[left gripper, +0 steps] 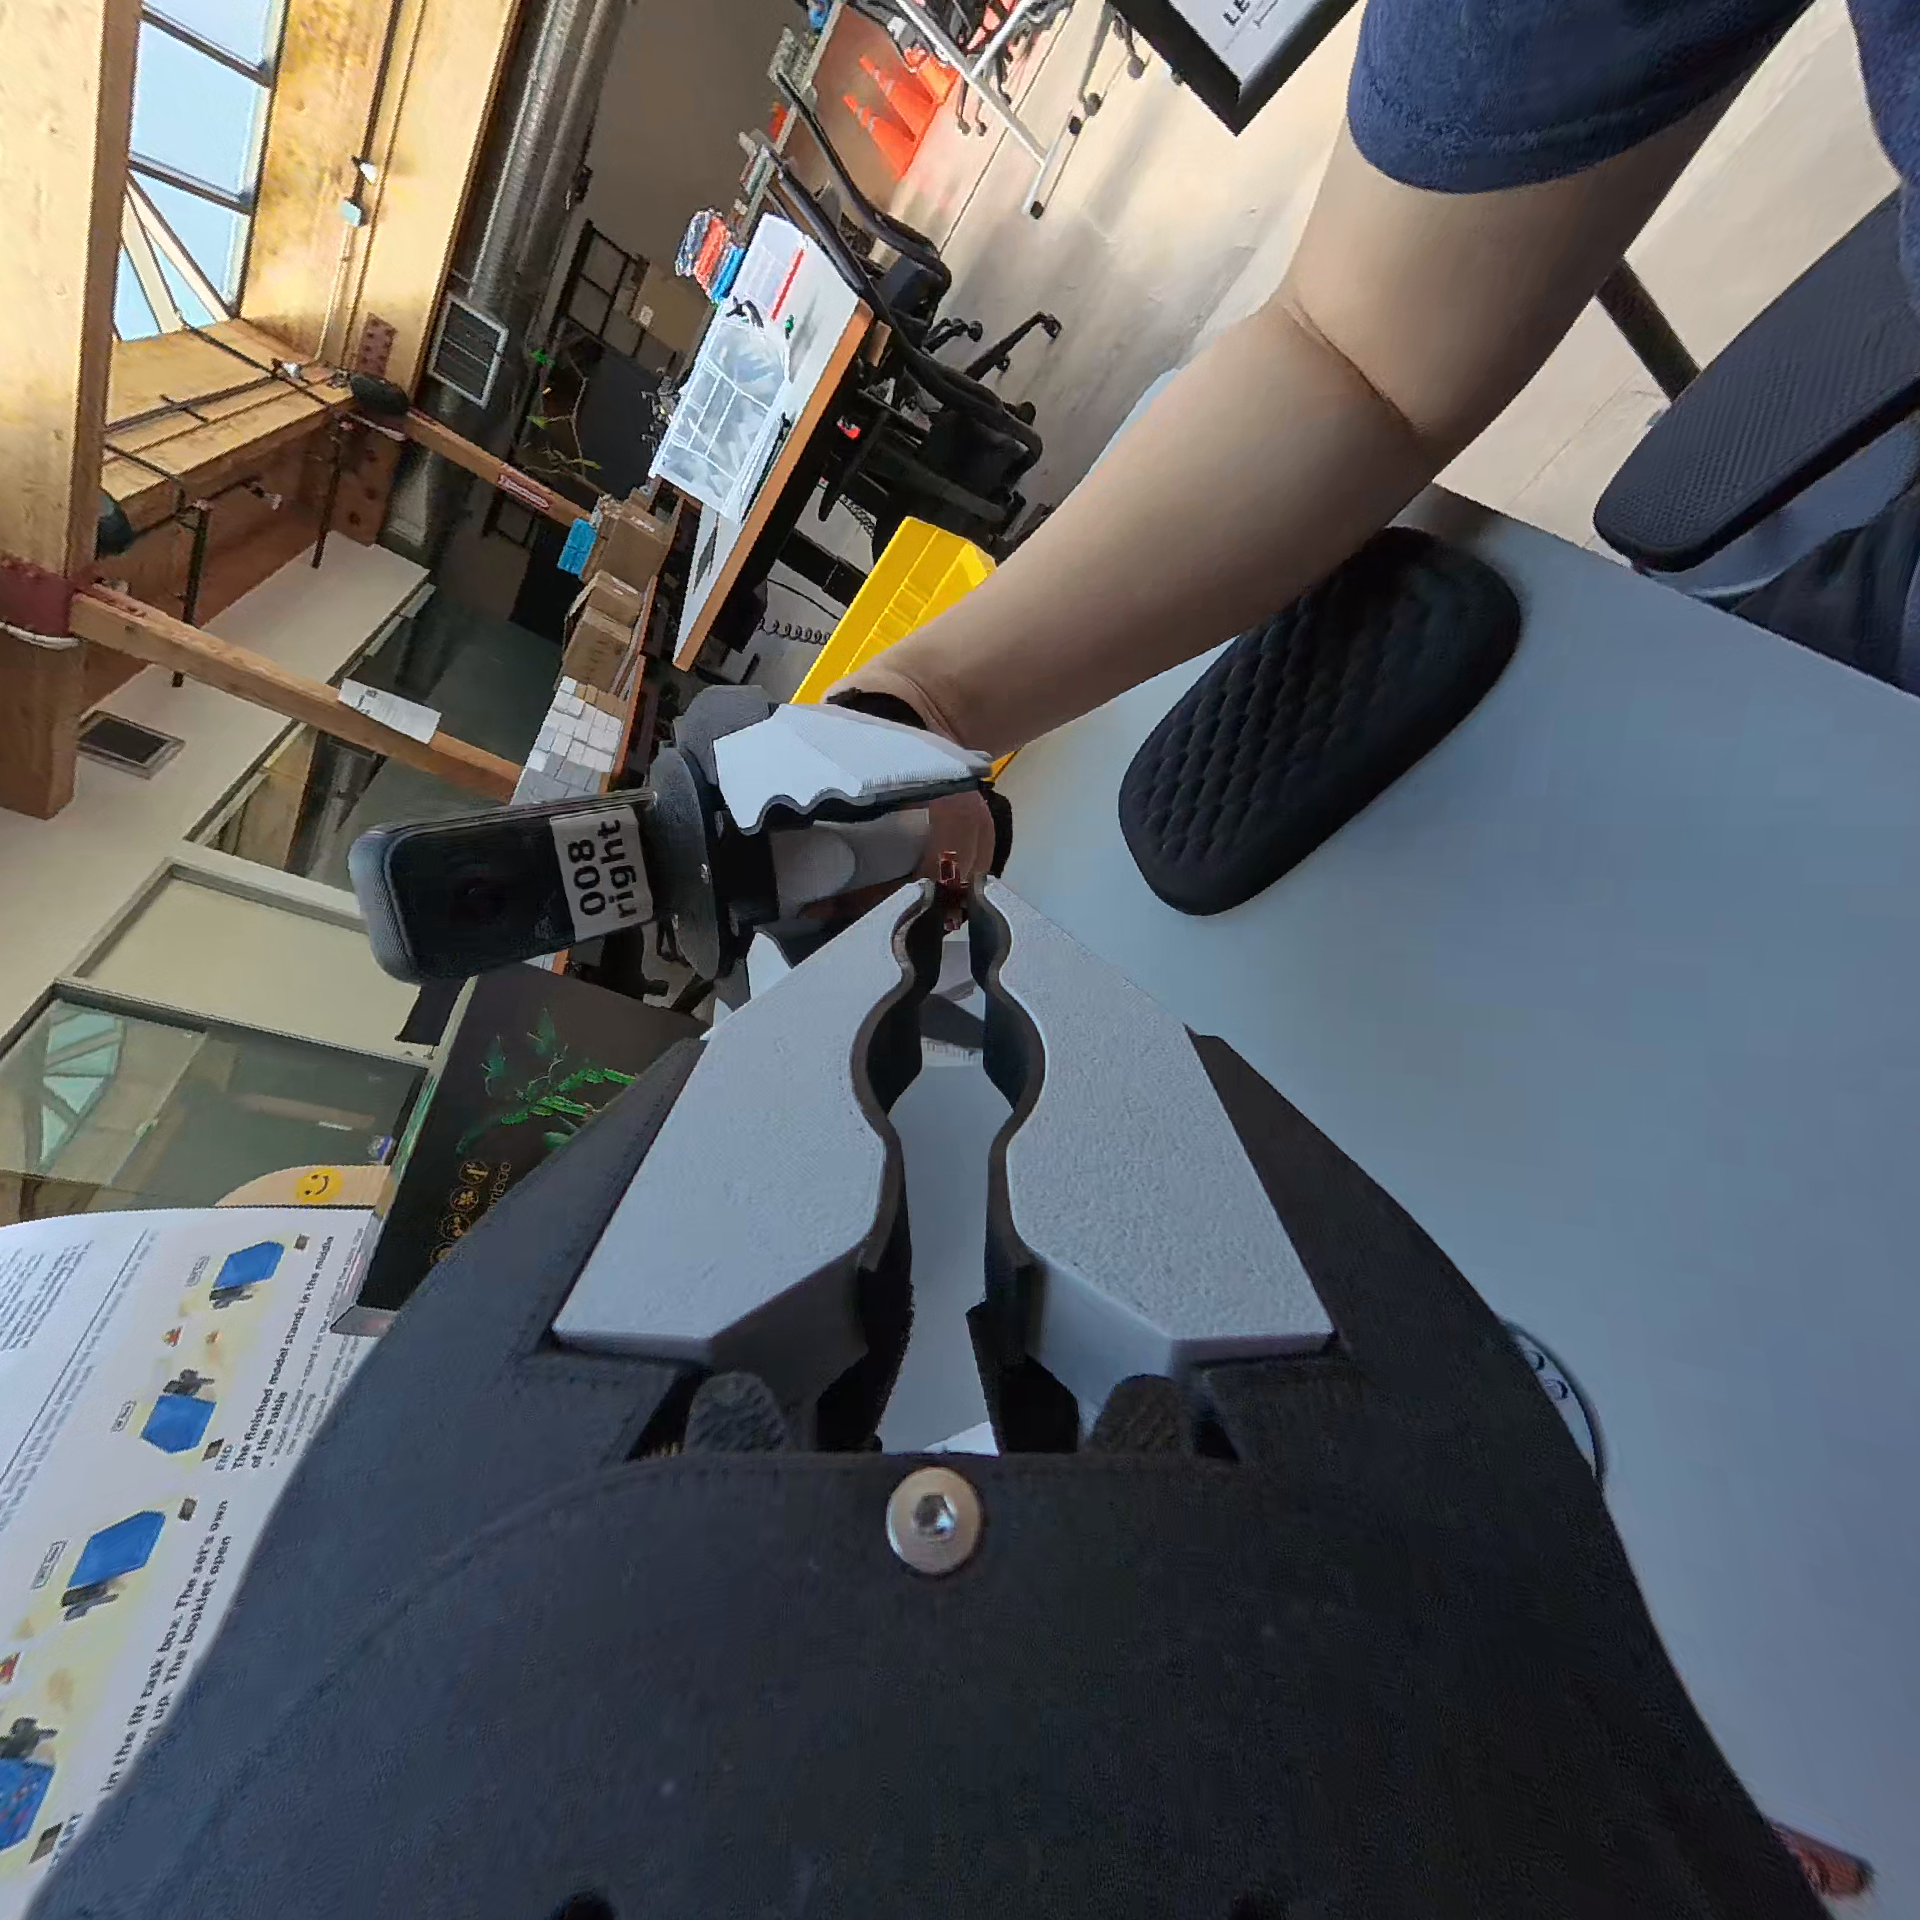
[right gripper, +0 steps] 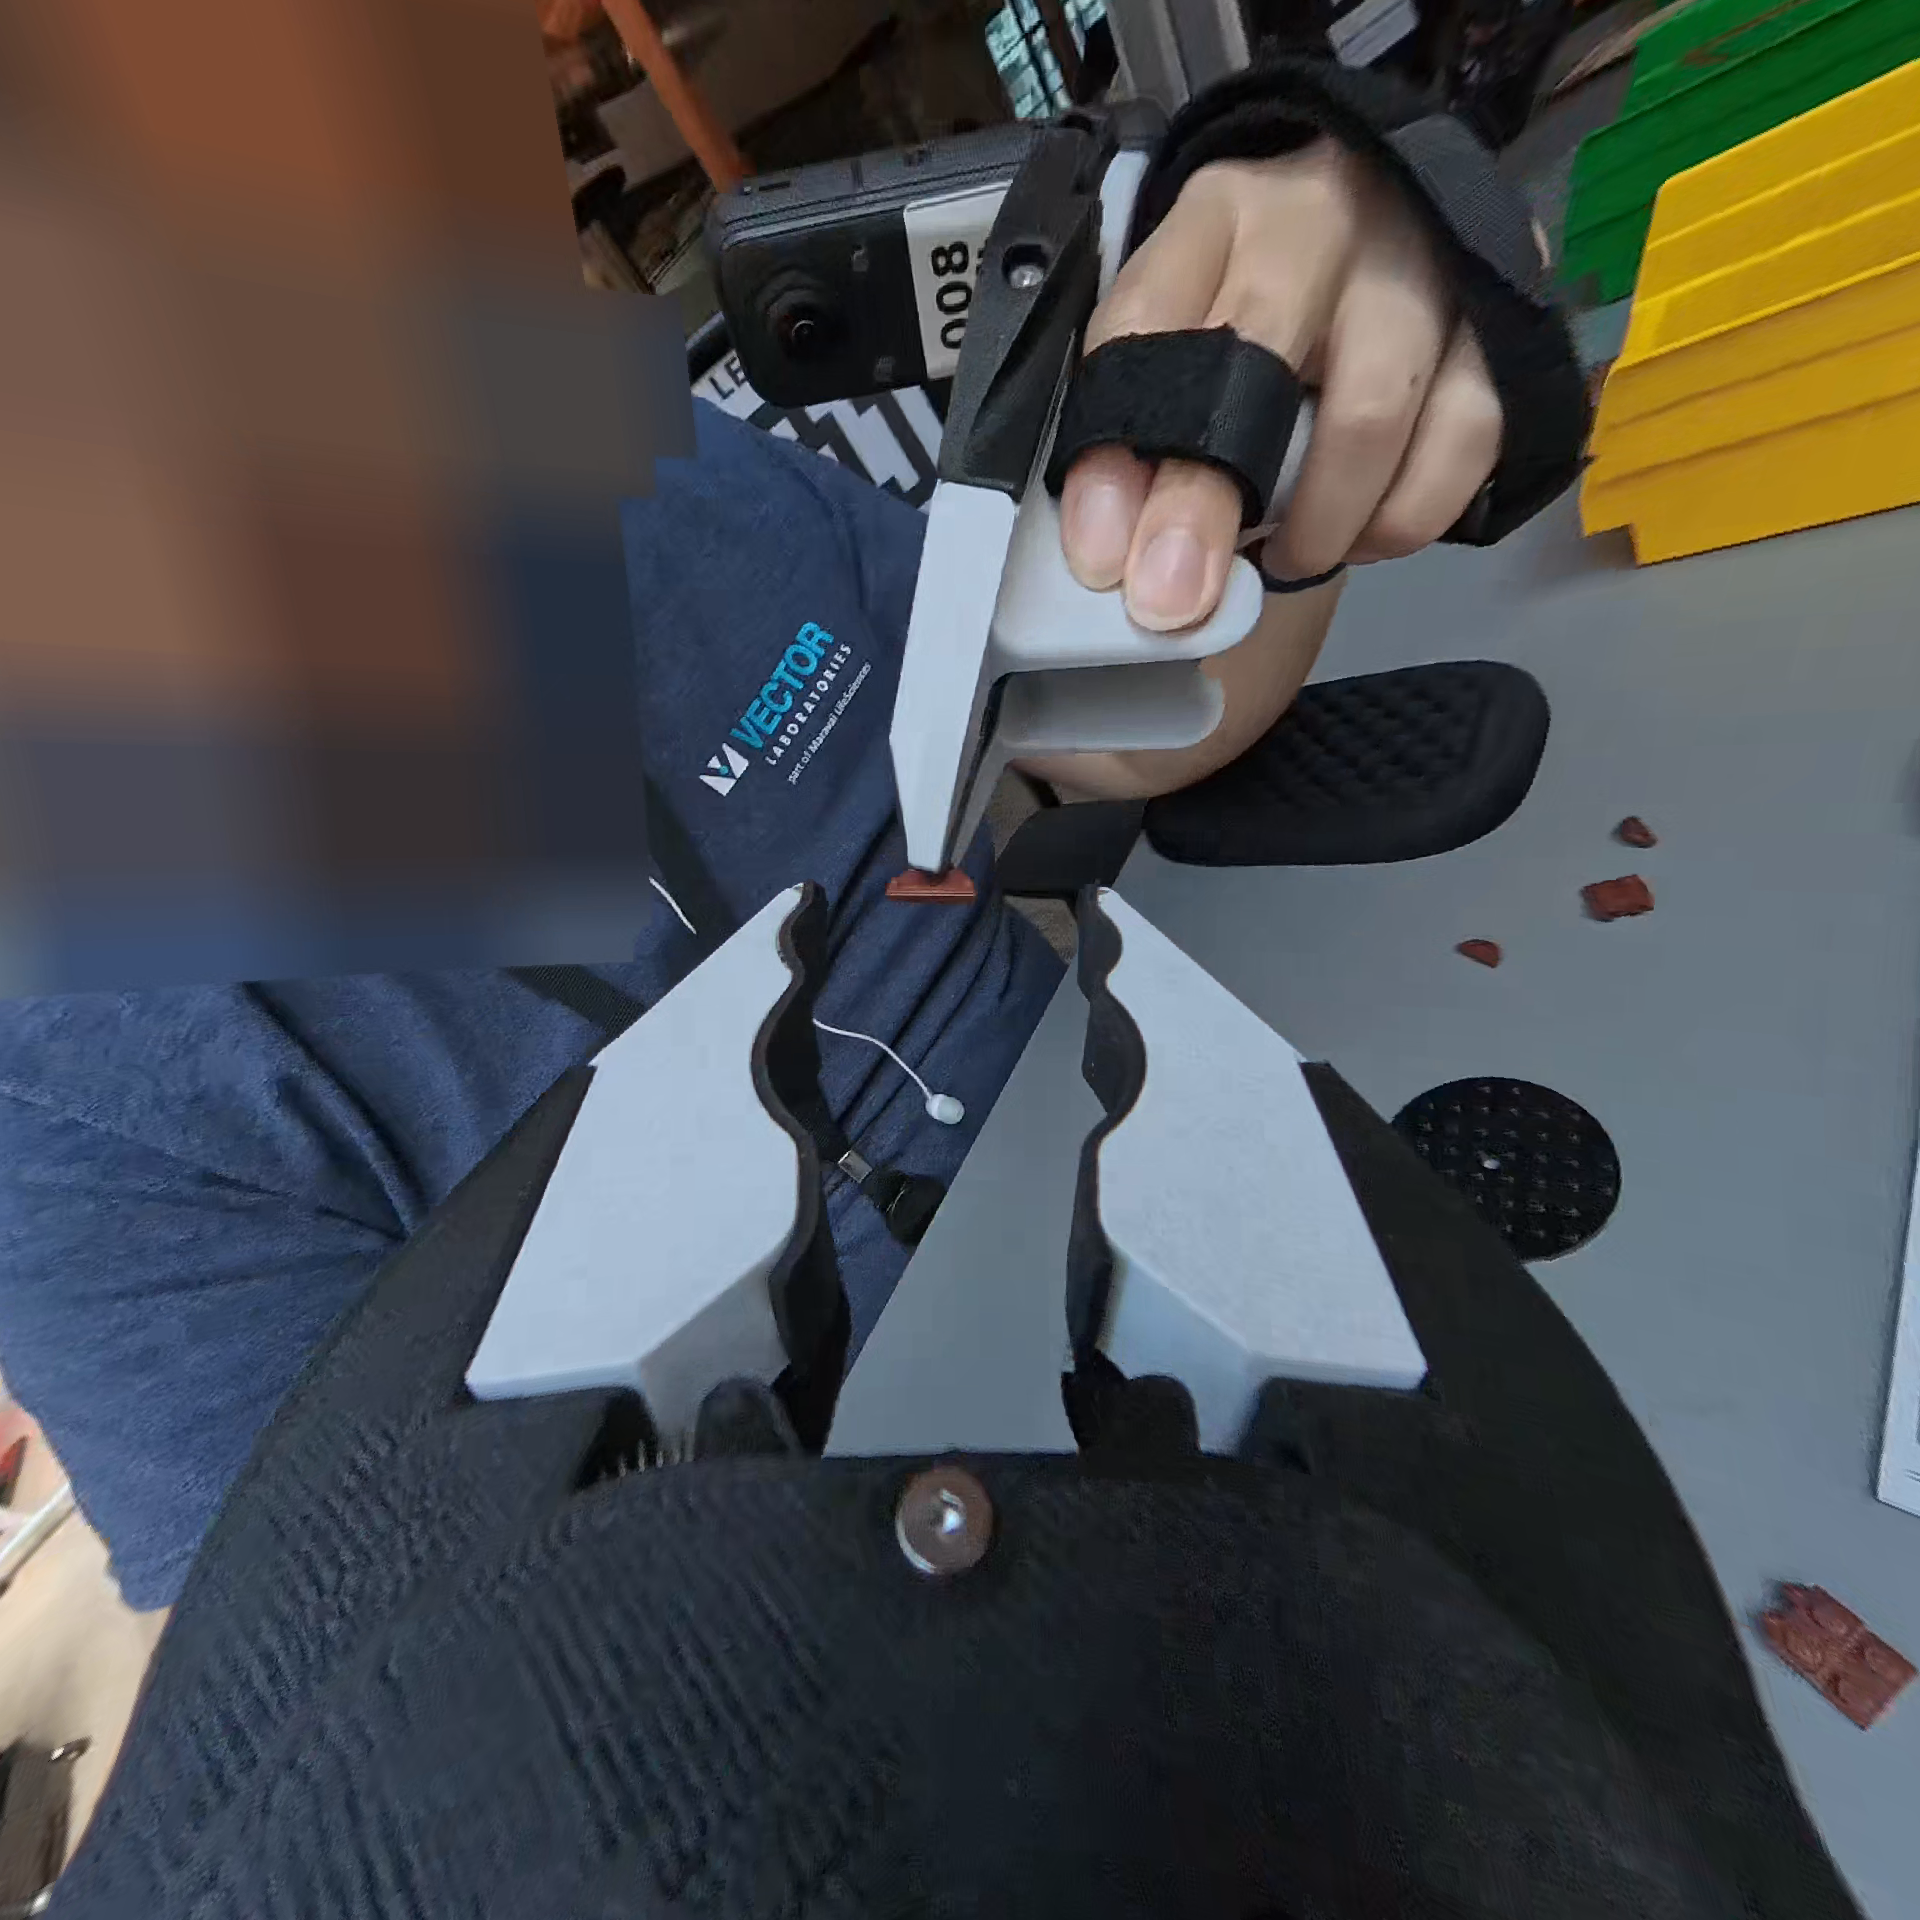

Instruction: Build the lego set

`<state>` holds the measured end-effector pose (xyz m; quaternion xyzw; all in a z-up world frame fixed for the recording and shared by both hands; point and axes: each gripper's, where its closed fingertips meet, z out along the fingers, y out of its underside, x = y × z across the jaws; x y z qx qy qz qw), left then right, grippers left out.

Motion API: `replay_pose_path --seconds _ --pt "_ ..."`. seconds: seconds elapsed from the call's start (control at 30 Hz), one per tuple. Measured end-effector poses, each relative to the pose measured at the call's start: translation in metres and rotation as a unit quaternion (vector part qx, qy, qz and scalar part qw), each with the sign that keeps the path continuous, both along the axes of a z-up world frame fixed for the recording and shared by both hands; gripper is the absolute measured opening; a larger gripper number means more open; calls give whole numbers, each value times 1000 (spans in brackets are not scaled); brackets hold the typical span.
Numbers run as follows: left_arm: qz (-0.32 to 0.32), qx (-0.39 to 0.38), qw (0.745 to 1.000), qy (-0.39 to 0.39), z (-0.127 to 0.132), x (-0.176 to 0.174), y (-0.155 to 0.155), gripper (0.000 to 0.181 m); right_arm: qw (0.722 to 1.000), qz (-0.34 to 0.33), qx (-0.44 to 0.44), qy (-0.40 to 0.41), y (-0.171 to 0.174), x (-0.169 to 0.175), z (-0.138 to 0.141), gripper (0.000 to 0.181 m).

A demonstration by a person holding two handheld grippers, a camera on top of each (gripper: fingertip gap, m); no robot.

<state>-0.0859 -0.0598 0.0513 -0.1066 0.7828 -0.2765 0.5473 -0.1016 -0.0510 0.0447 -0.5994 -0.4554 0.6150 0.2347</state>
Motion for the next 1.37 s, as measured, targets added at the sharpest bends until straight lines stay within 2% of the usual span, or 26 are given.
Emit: replay_pose_path --seconds 0.07,0.13,0.27,0.37,0.47,0.53,0.63,0.77,0.83,0.9,1.03,1.13,1.2,1.23,1.3,1.37 --pt "22 25 999 15 -5 0 7 2 1000 22 -10 -18 2 -5 -4 45" --pt "31 40 999 15 -6 -3 11 2 999 38 -17 -15 6 -8 -1 33" --pt "42 45 998 10 -2 -8 20 2 999 24 5 -31 22 -9 -3 29" --pt "52 50 997 15 -3 -10 28 2 999 23 32 -28 24 -9 -2 14" --pt "51 48 997 25 -6 -11 30 2 998 16 54 -25 26 -10 -5 15" --pt "42 46 998 28 -8 -12 27 2 998 7 60 -16 28 -11 -5 26" --pt "43 52 997 29 -9 -11 28 2 998 20 56 -4 25 -9 -4 15" --pt "38 50 997 37 -12 -12 26 2 997 23 68 -7 23 -10 -8 15" --pt "33 51 997 39 -13 -11 24 2 997 16 75 -7 24 -11 -9 21" --pt "29 49 997 42 -14 -11 22 2 997 28 78 -2 19 -10 -8 15" --pt "30 36 998 48 -15 -12 22 2 995 23 96 -2 19 -11 -9 15" --pt "53 -38 997 37 0 -10 27 4 994 5 104 32 24 -8 3 14" --pt "61 -127 990 7 22 -11 37 20 988 -33 142 52 32 -6 14 15" --pt "61 -198 978 -7 38 -14 47 21 979 -74 177 67 42 -6 24 14" --pt "31 -375 926 16 61 -24 63 30 938 -161 298 77 57 -3 41 14" --pt "-23 -551 831 72 77 -29 76 39 862 -233 445 70 61 2 58 15"
